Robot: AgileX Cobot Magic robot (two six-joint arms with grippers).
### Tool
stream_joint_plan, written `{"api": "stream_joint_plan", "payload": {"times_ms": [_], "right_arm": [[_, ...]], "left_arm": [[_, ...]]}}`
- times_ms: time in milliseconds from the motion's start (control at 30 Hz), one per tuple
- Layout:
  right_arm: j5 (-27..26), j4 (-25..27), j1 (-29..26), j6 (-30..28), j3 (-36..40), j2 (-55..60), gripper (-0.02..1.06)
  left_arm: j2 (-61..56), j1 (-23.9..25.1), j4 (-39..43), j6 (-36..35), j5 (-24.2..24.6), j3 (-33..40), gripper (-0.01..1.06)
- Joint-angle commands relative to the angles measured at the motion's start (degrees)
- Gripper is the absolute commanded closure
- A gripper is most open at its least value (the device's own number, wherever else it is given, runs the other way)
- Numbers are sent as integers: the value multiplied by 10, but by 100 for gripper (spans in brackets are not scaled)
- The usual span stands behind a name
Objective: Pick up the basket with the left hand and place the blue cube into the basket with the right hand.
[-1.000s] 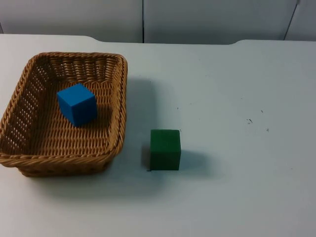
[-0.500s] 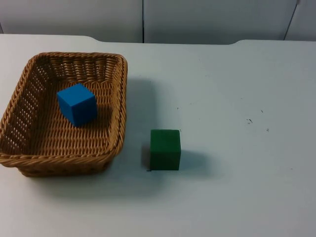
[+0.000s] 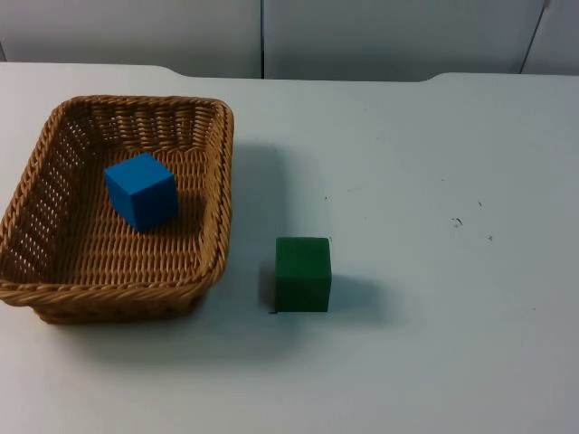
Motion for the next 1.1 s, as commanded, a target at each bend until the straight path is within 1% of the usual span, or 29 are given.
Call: {"api": "stream_joint_plan", "payload": {"times_ms": [0,33,67,233,267,367,400,433,533,567,633,700,733,867,1067], "right_arm": [[-5,-3,-23,0,4,-2,0],[-5,-3,-36,0,4,-2,0],[-5,-3,-36,0,4,-2,0],[-5,-3,-121,0,4,-2,0],[-5,-3,-121,0,4,-2,0],[-5,-3,-179,0,4,-2,0],[-5,-3,-179,0,4,-2,0],[-5,-3,-206,0,4,-2,0],[-5,-3,-260,0,4,-2,0],[-5,-3,-260,0,4,-2,0],[-5,-3,-298,0,4,-2,0],[-5,-3,-321,0,4,-2,0],[-5,-3,-321,0,4,-2,0],[-5,-3,-370,0,4,-2,0],[-5,-3,-396,0,4,-2,0]], "left_arm": [[-2,-1,0,-1,-6,2,0],[-2,-1,0,-1,-6,2,0],[-2,-1,0,-1,-6,2,0],[-2,-2,0,-1,-6,2,0],[-2,-2,0,-1,-6,2,0],[-2,-2,0,-1,-6,2,0],[-2,-2,0,-1,-6,2,0],[-2,-7,0,-1,-6,2,0],[-2,-21,0,-1,-6,2,0],[-2,-21,0,-1,-6,2,0],[-2,-22,0,-1,-6,2,0],[-2,-22,0,-1,-6,2,0],[-2,-22,0,-1,-6,2,0],[-2,-22,0,-1,-6,2,0],[-2,-22,0,-1,-6,2,0]]}}
